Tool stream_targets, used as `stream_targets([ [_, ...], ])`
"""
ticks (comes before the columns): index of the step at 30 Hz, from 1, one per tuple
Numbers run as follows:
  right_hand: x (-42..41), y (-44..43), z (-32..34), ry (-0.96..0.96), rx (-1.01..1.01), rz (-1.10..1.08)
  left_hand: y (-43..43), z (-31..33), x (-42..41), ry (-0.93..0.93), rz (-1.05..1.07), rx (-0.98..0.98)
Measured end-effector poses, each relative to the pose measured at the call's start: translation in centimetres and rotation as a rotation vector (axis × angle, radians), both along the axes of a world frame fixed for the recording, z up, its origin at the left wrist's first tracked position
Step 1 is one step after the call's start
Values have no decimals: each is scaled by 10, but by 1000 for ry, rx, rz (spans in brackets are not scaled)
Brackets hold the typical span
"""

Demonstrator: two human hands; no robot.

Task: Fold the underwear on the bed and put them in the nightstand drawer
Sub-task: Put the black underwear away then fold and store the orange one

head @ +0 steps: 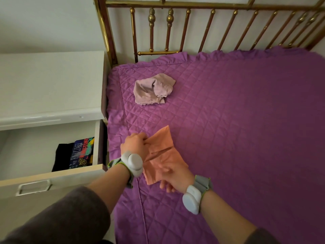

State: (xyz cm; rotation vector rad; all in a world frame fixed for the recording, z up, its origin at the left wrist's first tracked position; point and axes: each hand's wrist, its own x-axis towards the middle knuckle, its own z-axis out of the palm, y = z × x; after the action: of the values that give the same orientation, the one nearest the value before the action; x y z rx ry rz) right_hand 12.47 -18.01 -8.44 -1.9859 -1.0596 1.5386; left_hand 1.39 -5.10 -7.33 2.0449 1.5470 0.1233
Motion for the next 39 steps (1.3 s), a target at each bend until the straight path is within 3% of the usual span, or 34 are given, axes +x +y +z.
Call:
stream_targets([
  [2,11,9,-1,-208,180,-66,-6,-6,0,-21,-10,20],
  [4,22,17,-2,-234,290,-203,-12,-11,-2,-40,-22,35],
  [6,31,25,-6,-87,267,-380,-16,-15,-5,-68,-41,43],
  [9,36,32,-12,340,115,-562,-23,-16,-10,-142,-69,56],
  [13,48,33,-13,441,34,-571,-38,-19,-18,-185,-126,90],
  [18,54,29,-13,247,91,-681,-57,-23,-24,-128,-288,126],
  [24,58,10,-15,55,177,-561,-67,-26,-30,-173,-384,162],
  [30,48,5,-17,-346,226,-307,-67,-32,-34,63,-443,69],
  [35,47,2,-18,-521,172,-136,-62,-34,-30,104,-413,209],
  [39,47,2,-12,-567,135,-119,-67,-42,-29,125,-474,112],
])
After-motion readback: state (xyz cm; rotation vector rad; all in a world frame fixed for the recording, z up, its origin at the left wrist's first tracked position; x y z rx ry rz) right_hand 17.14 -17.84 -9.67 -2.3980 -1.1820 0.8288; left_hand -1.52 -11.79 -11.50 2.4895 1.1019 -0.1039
